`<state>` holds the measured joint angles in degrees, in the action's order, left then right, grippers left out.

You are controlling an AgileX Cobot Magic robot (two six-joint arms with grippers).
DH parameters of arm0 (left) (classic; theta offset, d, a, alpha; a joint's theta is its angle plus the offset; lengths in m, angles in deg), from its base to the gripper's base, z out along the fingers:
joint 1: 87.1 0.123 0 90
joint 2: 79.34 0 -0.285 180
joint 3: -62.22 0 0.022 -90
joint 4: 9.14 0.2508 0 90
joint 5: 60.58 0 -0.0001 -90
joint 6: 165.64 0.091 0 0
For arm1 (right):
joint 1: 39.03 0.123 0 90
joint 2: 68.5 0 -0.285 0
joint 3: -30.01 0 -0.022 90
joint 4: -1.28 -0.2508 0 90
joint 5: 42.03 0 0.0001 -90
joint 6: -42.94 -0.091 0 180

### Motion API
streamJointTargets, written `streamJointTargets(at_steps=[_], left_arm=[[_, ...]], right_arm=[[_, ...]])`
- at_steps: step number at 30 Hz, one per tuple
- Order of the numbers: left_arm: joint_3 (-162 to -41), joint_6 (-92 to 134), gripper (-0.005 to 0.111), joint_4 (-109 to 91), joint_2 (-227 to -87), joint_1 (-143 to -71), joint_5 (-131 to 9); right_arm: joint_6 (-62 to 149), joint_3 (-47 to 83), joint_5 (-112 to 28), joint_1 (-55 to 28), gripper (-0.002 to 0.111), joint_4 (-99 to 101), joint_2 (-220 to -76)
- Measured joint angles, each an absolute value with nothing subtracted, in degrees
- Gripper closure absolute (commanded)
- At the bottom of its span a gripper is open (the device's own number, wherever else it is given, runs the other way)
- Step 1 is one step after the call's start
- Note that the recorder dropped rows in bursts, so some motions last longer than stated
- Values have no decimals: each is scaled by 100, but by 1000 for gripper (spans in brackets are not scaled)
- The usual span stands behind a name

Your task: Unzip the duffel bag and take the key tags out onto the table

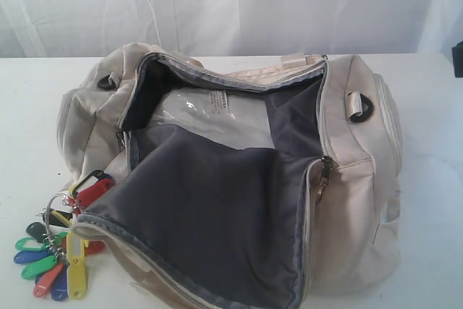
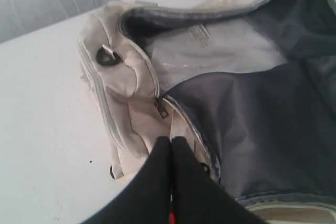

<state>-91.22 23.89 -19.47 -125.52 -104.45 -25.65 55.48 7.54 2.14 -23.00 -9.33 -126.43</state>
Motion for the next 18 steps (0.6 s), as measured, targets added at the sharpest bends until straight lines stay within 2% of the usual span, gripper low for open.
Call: streamJointTargets(at_steps=[8,18], left_arm=[[-8047,2389,107,-2016,-11816,-10445,-3467],[-7954,2389,107,-2026,-11813,-10445,-3212]], right_arm=[[5548,754,138,-2300,108,-933,-12643],[5548,754,138,-2300,108,-933,-12643]])
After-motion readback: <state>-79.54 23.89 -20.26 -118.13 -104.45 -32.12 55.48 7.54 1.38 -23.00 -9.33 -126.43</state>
